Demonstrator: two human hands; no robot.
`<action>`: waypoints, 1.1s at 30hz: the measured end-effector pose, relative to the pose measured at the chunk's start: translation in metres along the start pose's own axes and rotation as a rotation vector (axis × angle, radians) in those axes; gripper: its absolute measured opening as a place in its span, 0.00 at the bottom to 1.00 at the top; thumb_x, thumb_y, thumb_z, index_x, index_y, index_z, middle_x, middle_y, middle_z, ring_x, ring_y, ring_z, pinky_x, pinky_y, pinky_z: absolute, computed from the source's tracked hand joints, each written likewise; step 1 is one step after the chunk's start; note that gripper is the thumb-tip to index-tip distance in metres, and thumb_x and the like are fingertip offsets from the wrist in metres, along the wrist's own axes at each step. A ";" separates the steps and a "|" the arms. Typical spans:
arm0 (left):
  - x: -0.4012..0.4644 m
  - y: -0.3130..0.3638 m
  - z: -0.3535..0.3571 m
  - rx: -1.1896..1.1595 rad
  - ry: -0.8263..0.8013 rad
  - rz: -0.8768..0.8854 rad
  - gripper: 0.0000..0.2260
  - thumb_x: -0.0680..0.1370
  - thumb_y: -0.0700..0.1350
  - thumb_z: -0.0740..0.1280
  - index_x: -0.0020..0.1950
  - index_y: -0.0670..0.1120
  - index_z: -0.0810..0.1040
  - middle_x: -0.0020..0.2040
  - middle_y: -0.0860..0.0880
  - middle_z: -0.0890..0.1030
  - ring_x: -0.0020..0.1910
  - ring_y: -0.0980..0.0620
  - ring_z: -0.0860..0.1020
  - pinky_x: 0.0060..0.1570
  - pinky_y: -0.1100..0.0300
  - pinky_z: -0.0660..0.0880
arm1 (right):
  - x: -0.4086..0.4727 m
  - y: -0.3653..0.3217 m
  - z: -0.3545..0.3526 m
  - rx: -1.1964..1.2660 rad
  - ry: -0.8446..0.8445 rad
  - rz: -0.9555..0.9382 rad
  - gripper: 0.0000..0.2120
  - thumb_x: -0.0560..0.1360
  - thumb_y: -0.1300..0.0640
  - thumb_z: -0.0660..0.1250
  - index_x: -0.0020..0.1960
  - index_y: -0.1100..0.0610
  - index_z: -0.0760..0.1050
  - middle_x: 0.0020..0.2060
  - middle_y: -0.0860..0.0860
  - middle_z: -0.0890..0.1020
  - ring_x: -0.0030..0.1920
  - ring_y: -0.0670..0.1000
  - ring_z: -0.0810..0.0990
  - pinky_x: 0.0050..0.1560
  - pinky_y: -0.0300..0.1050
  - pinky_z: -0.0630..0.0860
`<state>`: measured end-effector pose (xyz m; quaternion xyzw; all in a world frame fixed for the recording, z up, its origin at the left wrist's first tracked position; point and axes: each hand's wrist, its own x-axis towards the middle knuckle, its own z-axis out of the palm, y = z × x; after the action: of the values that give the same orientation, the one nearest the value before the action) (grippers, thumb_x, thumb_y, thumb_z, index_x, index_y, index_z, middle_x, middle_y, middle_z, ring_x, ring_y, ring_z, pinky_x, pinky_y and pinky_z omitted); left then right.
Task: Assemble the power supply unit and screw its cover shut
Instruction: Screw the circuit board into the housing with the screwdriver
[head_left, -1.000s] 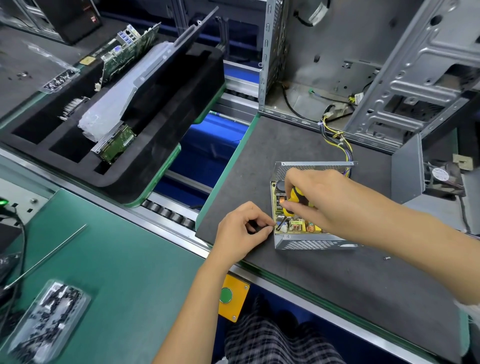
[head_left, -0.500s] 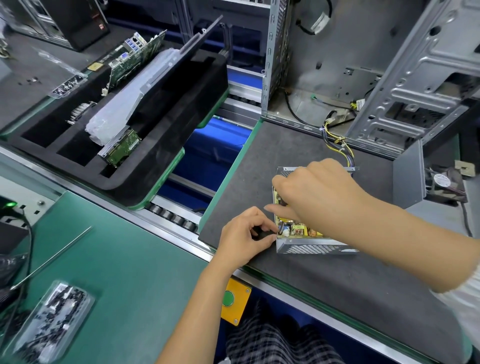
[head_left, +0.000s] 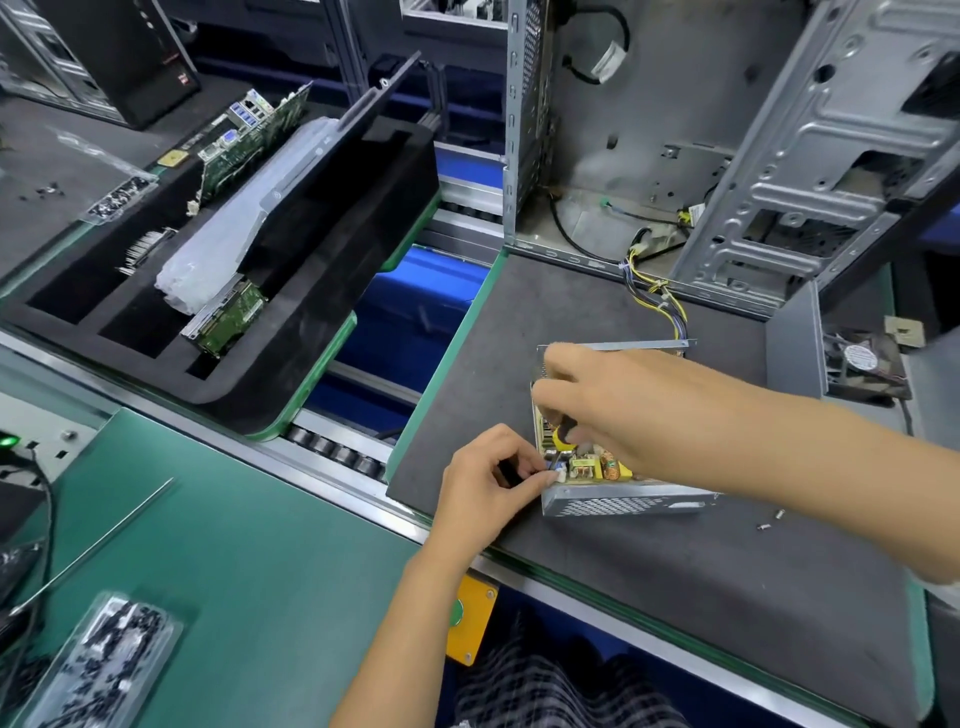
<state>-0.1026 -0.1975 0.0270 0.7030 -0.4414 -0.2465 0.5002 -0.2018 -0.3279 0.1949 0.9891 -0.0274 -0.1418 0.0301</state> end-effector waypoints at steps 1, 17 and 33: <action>0.002 0.002 -0.004 -0.033 -0.034 -0.011 0.06 0.71 0.44 0.77 0.41 0.50 0.81 0.40 0.54 0.78 0.40 0.53 0.77 0.37 0.57 0.75 | 0.000 -0.001 0.000 -0.058 0.006 0.004 0.10 0.76 0.60 0.64 0.51 0.52 0.64 0.49 0.49 0.66 0.35 0.52 0.72 0.30 0.48 0.70; 0.030 0.058 -0.028 -0.232 -0.186 -0.008 0.15 0.71 0.45 0.75 0.55 0.42 0.80 0.47 0.37 0.82 0.48 0.36 0.78 0.51 0.37 0.75 | 0.001 -0.008 -0.005 -0.062 0.040 0.053 0.16 0.78 0.44 0.60 0.55 0.53 0.59 0.45 0.51 0.68 0.40 0.53 0.77 0.25 0.43 0.54; 0.028 0.062 -0.033 -0.279 -0.207 0.009 0.09 0.70 0.45 0.76 0.46 0.58 0.84 0.41 0.48 0.84 0.42 0.49 0.81 0.46 0.56 0.79 | 0.015 -0.013 -0.014 -0.275 0.053 0.042 0.17 0.80 0.48 0.58 0.35 0.54 0.60 0.42 0.49 0.77 0.44 0.55 0.80 0.26 0.42 0.51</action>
<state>-0.0865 -0.2129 0.0994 0.5955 -0.4551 -0.3745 0.5459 -0.1825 -0.3147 0.2034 0.9781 -0.0275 -0.1176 0.1692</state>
